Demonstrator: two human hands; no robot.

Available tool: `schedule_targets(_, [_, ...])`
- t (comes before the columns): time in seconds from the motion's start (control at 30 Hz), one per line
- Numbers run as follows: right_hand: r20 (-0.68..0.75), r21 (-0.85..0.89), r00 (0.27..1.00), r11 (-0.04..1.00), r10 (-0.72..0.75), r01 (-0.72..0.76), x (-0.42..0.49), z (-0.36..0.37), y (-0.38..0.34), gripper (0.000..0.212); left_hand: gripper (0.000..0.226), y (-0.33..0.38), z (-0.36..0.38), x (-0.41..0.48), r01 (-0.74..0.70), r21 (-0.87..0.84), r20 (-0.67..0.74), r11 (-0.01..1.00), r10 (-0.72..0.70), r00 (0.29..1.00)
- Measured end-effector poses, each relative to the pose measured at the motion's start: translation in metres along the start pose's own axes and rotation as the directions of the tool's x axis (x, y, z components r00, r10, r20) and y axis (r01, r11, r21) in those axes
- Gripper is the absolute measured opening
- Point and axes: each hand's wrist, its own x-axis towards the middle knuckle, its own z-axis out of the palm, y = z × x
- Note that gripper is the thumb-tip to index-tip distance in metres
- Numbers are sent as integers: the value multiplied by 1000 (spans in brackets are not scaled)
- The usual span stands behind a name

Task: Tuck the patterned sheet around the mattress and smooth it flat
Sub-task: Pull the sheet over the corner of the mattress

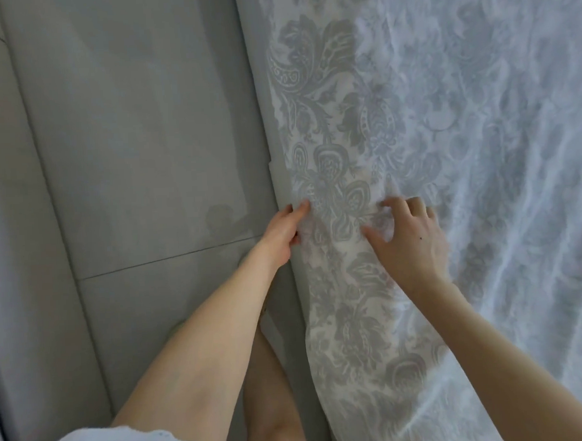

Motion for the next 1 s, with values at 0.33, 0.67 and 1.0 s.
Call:
schedule_targets(0.33, [147,-5,988,999,-43,45,7,-30,-13,40,43,73,-25,-131,-171,289,-254,942,247,935])
schedule_targets(0.67, [260,-57,966,998,-3,18,61,-93,-26,23,53,171,-32,-146,-130,367,-406,921,284,869])
schedule_targets(1.0, [100,-42,994,998,40,-36,239,-136,-141,46,45,304,-54,30,-35,541,-330,841,250,910])
